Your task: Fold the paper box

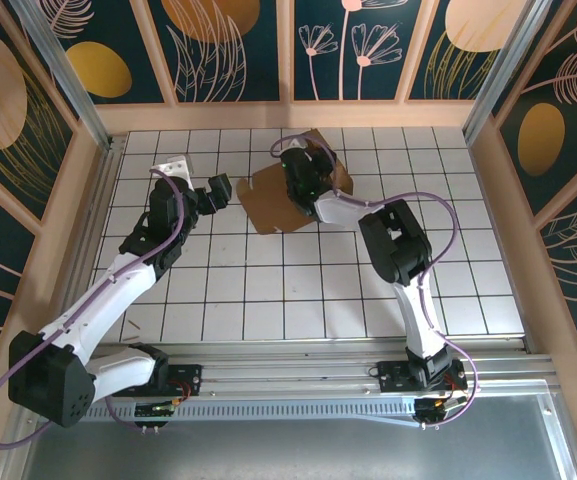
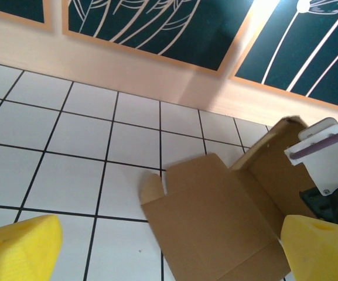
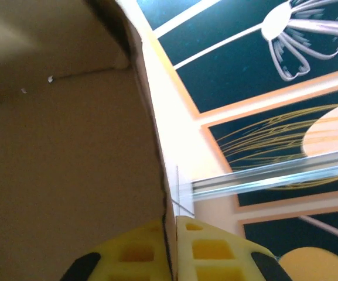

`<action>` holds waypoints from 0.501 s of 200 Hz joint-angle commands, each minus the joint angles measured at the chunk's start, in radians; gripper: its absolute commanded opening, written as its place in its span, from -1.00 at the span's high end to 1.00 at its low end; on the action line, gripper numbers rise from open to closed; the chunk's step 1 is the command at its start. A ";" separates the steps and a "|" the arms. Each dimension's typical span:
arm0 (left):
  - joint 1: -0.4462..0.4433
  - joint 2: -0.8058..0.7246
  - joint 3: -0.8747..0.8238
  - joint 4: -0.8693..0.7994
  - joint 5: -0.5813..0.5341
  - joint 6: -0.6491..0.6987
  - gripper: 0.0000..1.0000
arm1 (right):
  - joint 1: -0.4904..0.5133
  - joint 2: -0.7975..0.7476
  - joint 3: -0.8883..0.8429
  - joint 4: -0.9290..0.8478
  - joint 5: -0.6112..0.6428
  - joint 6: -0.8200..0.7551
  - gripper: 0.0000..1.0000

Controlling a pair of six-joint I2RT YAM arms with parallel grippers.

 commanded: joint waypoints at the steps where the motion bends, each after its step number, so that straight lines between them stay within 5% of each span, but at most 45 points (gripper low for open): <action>1: 0.002 -0.014 0.030 -0.048 0.035 -0.026 -0.93 | 0.027 -0.078 -0.098 0.252 -0.069 -0.218 1.00; 34: 0.001 -0.035 0.036 -0.062 0.023 -0.047 -0.94 | 0.049 -0.143 -0.226 0.517 -0.248 -0.472 1.00; 70: 0.003 -0.073 0.024 -0.070 0.004 -0.054 -0.94 | 0.111 -0.201 -0.352 0.626 -0.524 -0.597 1.00; 100: 0.007 -0.108 0.020 -0.109 -0.040 -0.050 -0.98 | 0.148 -0.149 -0.378 0.815 -0.623 -0.710 1.00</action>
